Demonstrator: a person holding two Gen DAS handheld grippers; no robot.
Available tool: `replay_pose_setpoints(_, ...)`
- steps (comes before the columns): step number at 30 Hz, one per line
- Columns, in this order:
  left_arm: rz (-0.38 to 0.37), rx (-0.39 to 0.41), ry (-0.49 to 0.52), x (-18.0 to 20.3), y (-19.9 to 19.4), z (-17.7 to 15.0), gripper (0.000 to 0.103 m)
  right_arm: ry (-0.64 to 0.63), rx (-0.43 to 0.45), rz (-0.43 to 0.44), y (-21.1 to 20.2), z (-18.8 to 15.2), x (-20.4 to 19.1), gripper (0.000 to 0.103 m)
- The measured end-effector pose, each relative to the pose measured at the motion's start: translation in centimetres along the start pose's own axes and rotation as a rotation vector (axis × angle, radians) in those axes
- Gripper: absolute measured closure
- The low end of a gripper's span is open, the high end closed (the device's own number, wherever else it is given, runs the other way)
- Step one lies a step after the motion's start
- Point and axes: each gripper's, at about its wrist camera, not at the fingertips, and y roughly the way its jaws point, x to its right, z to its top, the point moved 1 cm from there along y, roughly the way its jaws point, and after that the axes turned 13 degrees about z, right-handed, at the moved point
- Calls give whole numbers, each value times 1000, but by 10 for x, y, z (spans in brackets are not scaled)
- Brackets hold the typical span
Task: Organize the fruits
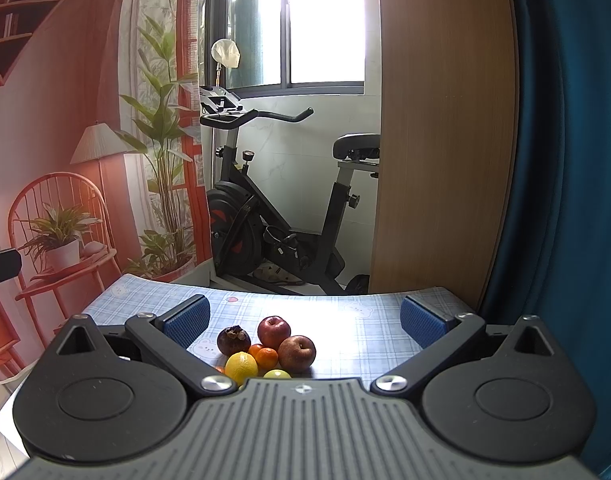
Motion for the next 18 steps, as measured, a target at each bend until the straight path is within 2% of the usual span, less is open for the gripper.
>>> replay_pose_setpoints(6,0,-23,16,5,14,-3,0,13,10,43,4,1,6,0)
replay_pose_setpoints(18,49,-72,4,2,92,-29,1,83,18,70,76,-40,50,0)
